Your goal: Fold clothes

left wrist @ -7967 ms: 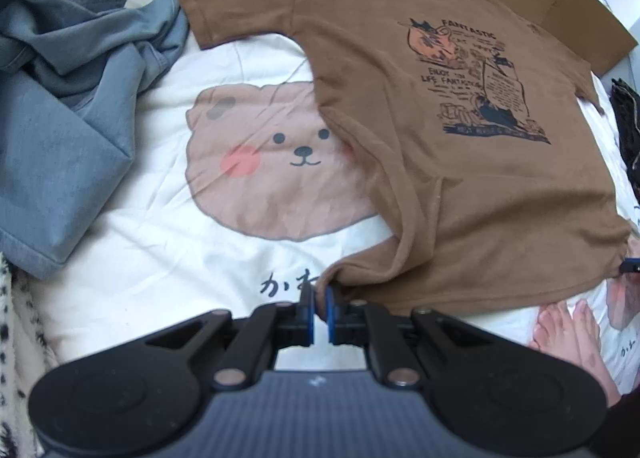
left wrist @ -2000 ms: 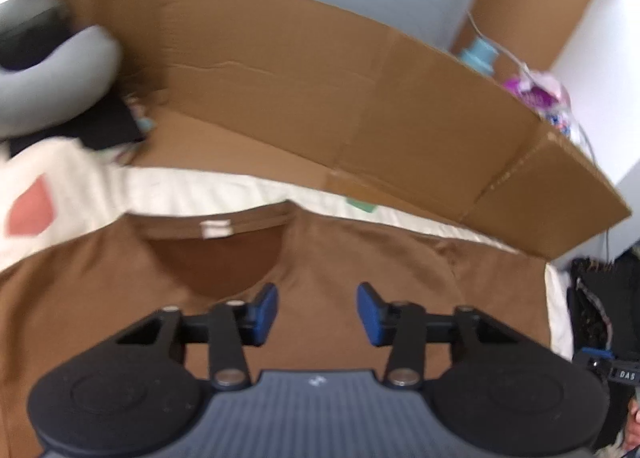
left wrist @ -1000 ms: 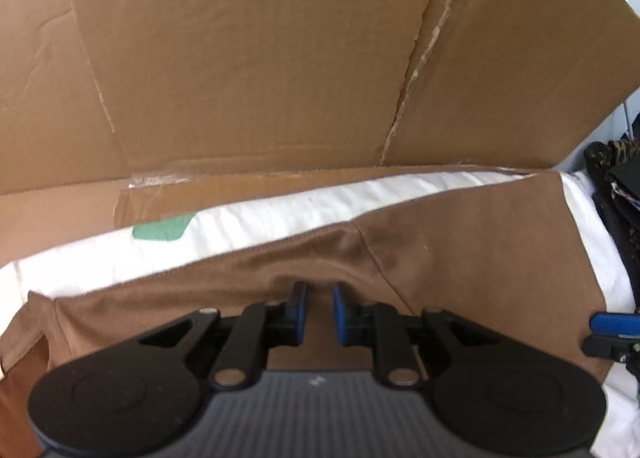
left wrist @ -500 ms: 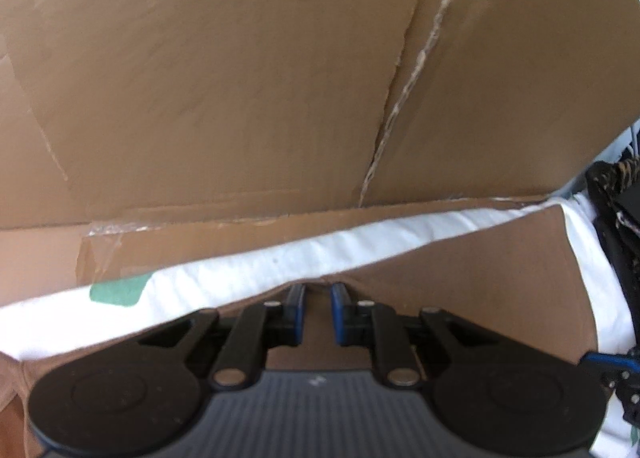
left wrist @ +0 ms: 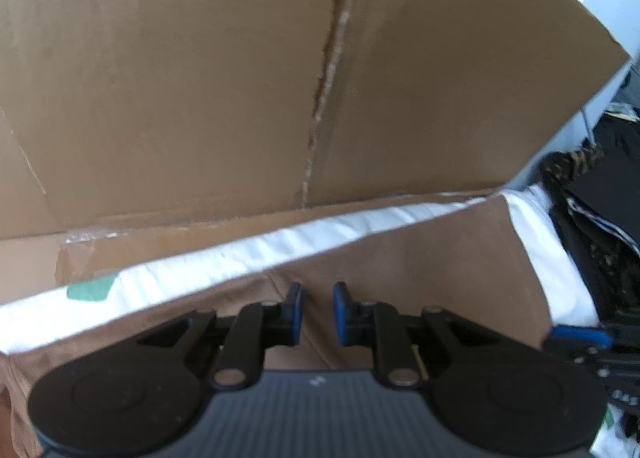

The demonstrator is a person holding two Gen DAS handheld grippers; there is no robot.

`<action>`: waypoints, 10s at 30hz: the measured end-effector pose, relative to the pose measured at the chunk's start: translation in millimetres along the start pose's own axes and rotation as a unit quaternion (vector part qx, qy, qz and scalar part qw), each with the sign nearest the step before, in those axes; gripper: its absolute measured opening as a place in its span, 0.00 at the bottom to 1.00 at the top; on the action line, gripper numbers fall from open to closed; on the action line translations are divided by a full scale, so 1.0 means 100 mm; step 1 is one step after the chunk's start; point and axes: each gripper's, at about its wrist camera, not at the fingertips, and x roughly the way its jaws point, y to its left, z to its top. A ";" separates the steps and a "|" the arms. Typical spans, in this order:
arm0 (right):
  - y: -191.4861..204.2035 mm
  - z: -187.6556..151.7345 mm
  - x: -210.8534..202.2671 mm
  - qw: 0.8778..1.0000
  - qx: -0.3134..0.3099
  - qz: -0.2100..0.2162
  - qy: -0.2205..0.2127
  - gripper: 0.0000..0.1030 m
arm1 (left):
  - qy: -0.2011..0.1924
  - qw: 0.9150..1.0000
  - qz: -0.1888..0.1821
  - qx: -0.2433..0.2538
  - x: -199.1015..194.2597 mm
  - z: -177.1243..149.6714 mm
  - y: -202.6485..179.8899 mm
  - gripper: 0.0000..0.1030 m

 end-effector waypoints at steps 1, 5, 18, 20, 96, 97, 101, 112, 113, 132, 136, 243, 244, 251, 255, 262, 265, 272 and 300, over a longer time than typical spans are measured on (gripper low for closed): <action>0.02 -0.01 0.02 1.000 0.001 0.000 0.002 0.27 | 0.002 1.000 -0.003 0.000 -0.02 -0.02 -0.02 0.16; 0.05 -0.03 0.02 1.000 0.001 -0.009 -0.004 0.27 | 0.011 1.000 -0.011 -0.008 -0.14 -0.18 -0.07 0.16; 0.09 -0.06 0.09 1.000 -0.026 -0.011 -0.011 0.01 | 0.044 0.998 -0.051 0.015 -0.37 -0.65 -0.43 0.16; 0.10 -0.05 0.08 0.999 -0.035 -0.018 -0.011 0.01 | 0.046 0.997 -0.062 0.024 -0.39 -0.71 -0.52 0.16; -0.25 -0.30 -0.39 0.969 0.225 0.060 -0.078 0.04 | 0.110 0.989 -0.098 0.024 -0.37 -0.91 -0.72 0.16; -0.25 -0.28 -0.41 0.969 0.224 0.066 -0.080 0.04 | 0.112 0.989 -0.098 0.021 -0.36 -0.91 -0.72 0.16; -0.18 -0.19 -0.49 0.970 0.212 0.089 -0.083 0.04 | 0.116 0.989 -0.096 0.005 -0.32 -0.90 -0.70 0.14; 0.03 -0.04 -0.67 0.968 0.185 0.143 -0.089 0.03 | 0.103 0.984 -0.116 -0.088 -0.29 -1.04 -0.49 0.13; 0.05 -0.03 -0.68 0.968 0.182 0.147 -0.088 0.04 | 0.101 0.984 -0.116 -0.093 -0.30 -1.05 -0.49 0.13; 0.33 0.03 -0.77 0.960 0.149 0.227 -0.070 0.03 | 0.071 0.964 -0.132 -0.221 -0.30 -1.33 -0.27 0.01; 0.40 0.01 -0.74 0.956 0.143 0.247 -0.063 0.03 | 0.067 0.958 -0.140 -0.241 -0.30 -1.36 -0.24 0.01; 0.18 -0.69 -0.41 0.989 0.066 0.129 0.006 0.12 | 0.054 0.998 -0.013 -0.022 -1.16 -1.00 -0.41 0.29; 0.16 -0.68 -0.43 0.990 0.067 0.127 0.003 0.13 | 0.052 0.998 -0.013 -0.015 -1.14 -0.95 -0.43 0.29; 0.09 -0.62 -0.54 0.989 0.078 0.126 -0.009 0.14 | 0.031 0.999 -0.014 0.023 -0.96 -0.66 -0.65 0.47; 0.07 -0.60 -0.62 0.988 0.086 0.125 -0.010 0.25 | 0.030 0.999 -0.014 0.040 -0.81 -0.60 -0.79 0.50; 0.06 -0.62 -0.69 0.989 0.081 0.119 -0.020 0.36 | 0.031 0.998 -0.004 0.062 -0.57 -0.63 -0.97 0.51; 0.06 -0.64 -0.69 0.990 0.080 0.118 -0.021 0.36 | 0.028 0.998 0.008 0.064 -0.48 -0.66 -1.01 0.51; 0.08 -0.68 -0.65 0.990 0.078 0.117 -0.014 0.36 | 0.019 0.998 0.023 0.057 -0.34 -0.68 -1.02 0.50; 0.13 -0.68 -0.60 0.990 0.074 0.118 -0.009 0.36 | -0.001 0.999 0.003 0.032 -0.17 -0.78 -0.91 0.06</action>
